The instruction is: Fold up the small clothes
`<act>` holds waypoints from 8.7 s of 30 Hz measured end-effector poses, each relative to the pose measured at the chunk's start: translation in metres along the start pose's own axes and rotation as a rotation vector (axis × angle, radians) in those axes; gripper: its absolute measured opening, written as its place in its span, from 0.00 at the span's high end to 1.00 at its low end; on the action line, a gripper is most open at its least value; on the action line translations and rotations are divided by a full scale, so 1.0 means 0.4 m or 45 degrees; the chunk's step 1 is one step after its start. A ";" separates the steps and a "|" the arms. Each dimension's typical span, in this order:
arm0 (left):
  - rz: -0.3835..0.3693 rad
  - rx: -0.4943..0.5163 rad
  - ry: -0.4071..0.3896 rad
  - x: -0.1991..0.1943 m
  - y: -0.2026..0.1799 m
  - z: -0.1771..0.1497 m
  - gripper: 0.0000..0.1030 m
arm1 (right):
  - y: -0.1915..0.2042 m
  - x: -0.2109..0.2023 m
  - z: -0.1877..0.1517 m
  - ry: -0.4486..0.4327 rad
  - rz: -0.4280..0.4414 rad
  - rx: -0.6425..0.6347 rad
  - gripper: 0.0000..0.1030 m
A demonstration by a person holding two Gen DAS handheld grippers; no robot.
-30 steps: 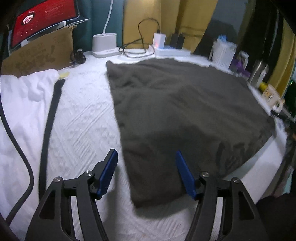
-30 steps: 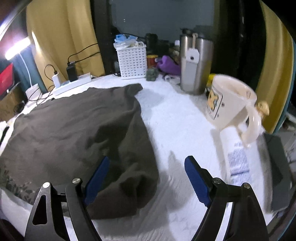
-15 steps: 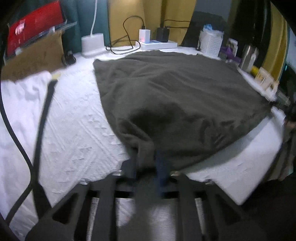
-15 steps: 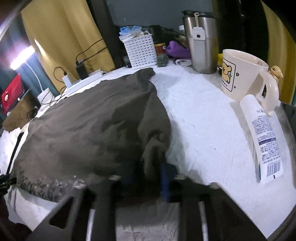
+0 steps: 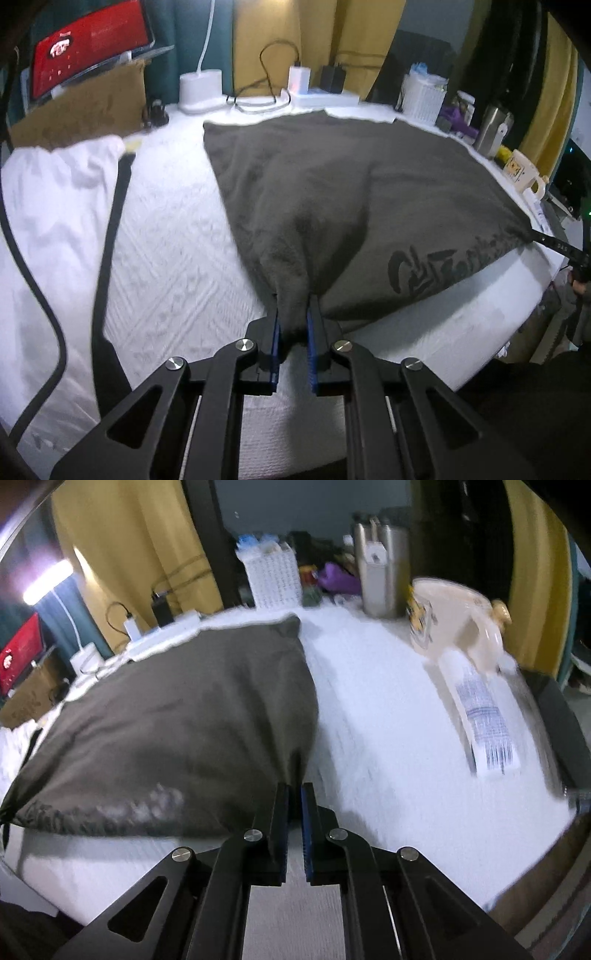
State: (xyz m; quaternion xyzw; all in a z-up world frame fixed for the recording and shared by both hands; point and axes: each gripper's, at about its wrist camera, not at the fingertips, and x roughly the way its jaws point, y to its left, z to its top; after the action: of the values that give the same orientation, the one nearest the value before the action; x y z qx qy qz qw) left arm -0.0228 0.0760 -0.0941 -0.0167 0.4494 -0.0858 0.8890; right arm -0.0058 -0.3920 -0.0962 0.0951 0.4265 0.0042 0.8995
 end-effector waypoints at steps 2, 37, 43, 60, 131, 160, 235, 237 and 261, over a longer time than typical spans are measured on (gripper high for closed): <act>-0.004 -0.021 0.016 0.015 0.010 -0.008 0.90 | -0.008 -0.003 -0.014 -0.011 -0.002 0.005 0.94; 0.098 -0.173 -0.124 0.003 0.084 0.133 0.45 | 0.018 0.046 0.183 -0.063 -0.214 -0.175 0.26; 0.088 -0.133 -0.142 0.098 0.092 0.246 0.44 | 0.023 0.099 0.232 -0.058 -0.190 -0.183 0.26; 0.170 -0.001 -0.071 0.356 0.160 0.441 0.99 | 0.047 0.257 0.353 -0.025 -0.134 -0.190 0.26; 0.110 -0.112 -0.141 0.148 0.133 0.273 0.50 | 0.118 0.218 0.190 -0.012 0.183 0.168 0.26; 0.035 -0.146 -0.320 0.043 0.211 0.213 0.50 | 0.544 0.134 0.332 -0.149 0.169 -0.477 0.87; 0.196 0.295 -0.089 0.247 -0.063 0.501 0.97 | 0.352 0.344 0.326 0.024 0.421 -0.285 0.02; 0.194 0.225 -0.102 0.244 0.004 0.506 0.97 | 0.377 0.341 0.331 0.015 0.416 -0.303 0.02; 0.162 -0.124 -0.128 0.262 0.239 0.452 0.84 | 0.630 0.281 0.229 0.044 0.412 -0.571 0.02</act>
State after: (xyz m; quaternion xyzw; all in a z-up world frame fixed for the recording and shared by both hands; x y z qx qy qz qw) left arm 0.1963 0.1441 -0.0801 -0.0357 0.4079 -0.0064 0.9123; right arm 0.1545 -0.1498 -0.0816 -0.0397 0.4095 0.2438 0.8782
